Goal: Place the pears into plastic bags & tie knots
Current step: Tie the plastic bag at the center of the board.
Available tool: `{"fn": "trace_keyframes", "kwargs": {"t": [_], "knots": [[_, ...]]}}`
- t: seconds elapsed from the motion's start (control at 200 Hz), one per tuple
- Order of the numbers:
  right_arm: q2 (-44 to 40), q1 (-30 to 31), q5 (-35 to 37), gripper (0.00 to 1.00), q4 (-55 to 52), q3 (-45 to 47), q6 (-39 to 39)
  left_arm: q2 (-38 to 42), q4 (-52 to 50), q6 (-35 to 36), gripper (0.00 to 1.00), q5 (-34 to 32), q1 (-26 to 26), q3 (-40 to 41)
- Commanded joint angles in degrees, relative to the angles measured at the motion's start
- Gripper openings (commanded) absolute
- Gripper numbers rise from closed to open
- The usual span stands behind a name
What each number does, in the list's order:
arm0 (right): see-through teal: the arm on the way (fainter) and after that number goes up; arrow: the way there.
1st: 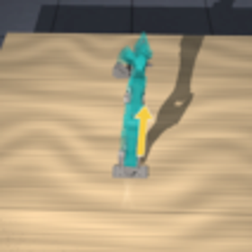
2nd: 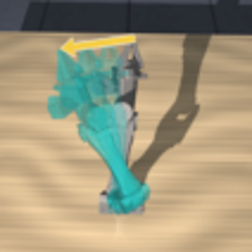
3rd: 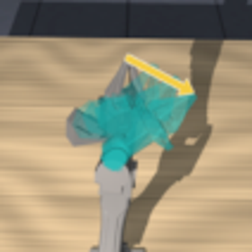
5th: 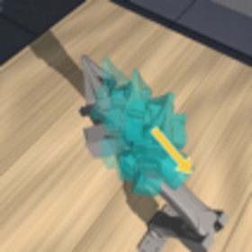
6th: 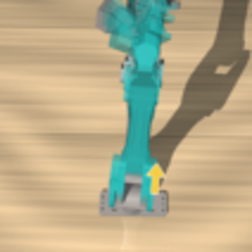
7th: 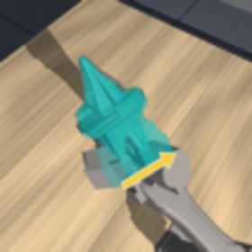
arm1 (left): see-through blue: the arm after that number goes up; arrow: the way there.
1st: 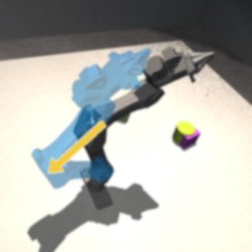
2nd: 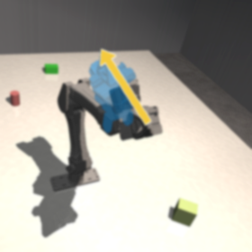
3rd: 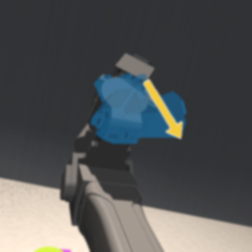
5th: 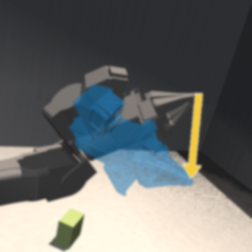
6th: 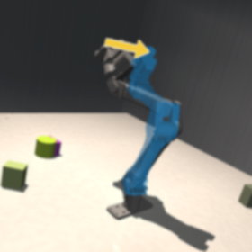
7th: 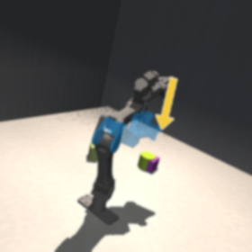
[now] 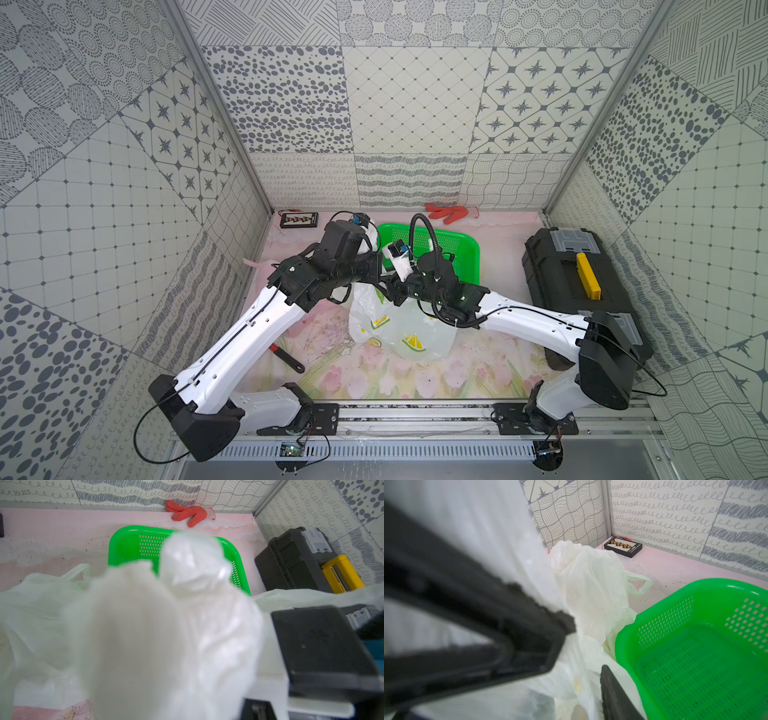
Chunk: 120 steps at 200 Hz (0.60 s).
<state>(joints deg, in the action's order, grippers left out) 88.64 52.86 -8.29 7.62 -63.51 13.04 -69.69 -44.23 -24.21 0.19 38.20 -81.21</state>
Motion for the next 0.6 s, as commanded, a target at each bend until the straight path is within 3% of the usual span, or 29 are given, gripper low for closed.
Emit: {"fn": "trace_keyframes", "kwargs": {"t": [0.0,0.125,0.285,0.45,0.595], "knots": [[-0.27,-0.95,-3.19,0.34,2.7,0.93,-0.16,1.98,3.74,3.09,0.26,7.85,-2.15,-0.43],[-1.13,-1.97,-6.79,0.3,2.5,1.45,0.45,6.63,5.51,6.55,0.57,13.86,-6.87,1.08],[-2.23,-3.52,-12.84,0.27,0.58,0.95,0.55,14.77,14.85,8.1,0.78,23.84,-13.25,7.91],[-3.19,-4.78,-18.86,0.26,-0.15,0.82,0.5,16.98,22.94,13.04,0.79,30.0,-13.69,16.66],[-3.15,-4.96,-23.22,0.27,0.28,0.86,0.5,14.11,27.69,13.62,0.78,33.38,-13.96,18.62]]}}
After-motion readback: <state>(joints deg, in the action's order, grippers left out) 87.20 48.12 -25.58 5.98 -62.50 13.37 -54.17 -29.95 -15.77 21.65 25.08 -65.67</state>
